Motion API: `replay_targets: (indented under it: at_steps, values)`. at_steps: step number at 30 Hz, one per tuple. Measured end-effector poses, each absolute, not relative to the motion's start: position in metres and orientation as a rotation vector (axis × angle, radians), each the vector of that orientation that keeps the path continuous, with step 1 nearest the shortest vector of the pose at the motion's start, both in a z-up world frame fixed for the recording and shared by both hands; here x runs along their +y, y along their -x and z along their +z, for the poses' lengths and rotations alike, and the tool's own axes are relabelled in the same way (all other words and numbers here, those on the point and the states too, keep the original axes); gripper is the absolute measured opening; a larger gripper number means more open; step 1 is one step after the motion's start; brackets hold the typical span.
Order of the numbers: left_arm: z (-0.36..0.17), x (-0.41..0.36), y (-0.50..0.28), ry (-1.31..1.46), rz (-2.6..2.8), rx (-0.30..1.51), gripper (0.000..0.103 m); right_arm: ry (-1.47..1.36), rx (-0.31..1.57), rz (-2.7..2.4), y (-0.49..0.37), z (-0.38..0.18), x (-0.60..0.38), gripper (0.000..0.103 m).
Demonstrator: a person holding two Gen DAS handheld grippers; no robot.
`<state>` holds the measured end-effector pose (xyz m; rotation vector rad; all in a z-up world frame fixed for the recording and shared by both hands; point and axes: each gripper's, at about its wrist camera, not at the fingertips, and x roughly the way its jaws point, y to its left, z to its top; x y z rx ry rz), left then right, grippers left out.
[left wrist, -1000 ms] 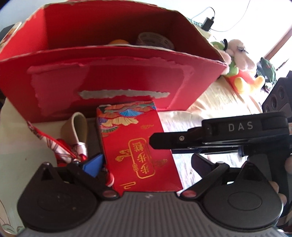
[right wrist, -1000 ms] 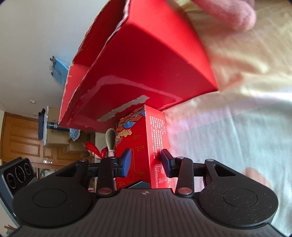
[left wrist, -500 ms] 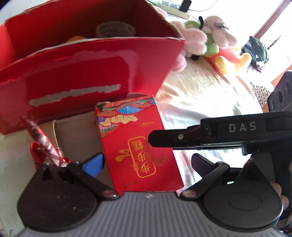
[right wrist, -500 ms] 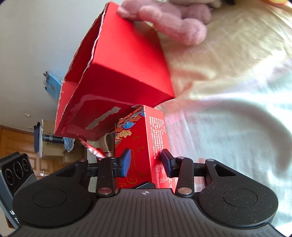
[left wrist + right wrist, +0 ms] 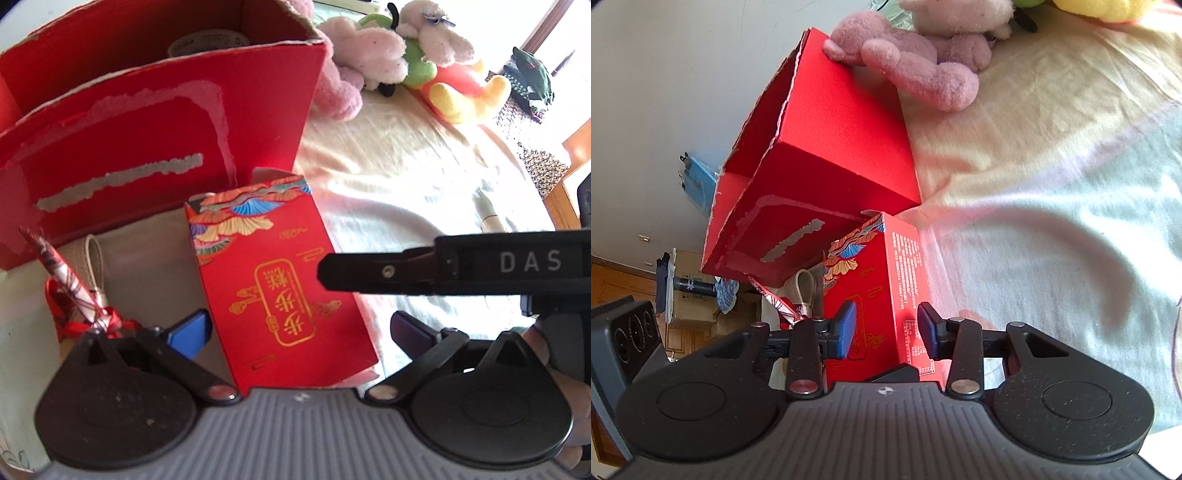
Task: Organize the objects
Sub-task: 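Lift the red packet up off the table with the right tool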
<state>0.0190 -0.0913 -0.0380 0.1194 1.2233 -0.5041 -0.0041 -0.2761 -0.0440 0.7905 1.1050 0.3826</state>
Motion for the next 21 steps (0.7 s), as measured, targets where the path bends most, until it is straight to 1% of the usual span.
replay_targets:
  at_steps: [14, 17, 21]
  values:
    - [-0.033, -0.068, -0.017, -0.142, -0.418, 1.255, 0.102, -0.794, 1.118, 0.418, 0.002, -0.044, -0.272, 0.041]
    - [-0.020, -0.062, -0.014, -0.187, -0.392, 1.229, 0.102, -0.791, 1.108, 0.424, 0.000, -0.041, -0.273, 0.041]
    - [0.007, -0.044, -0.010, -0.180, -0.391, 1.179, 0.102, -0.797, 1.092, 0.426, -0.004, -0.038, -0.278, 0.041]
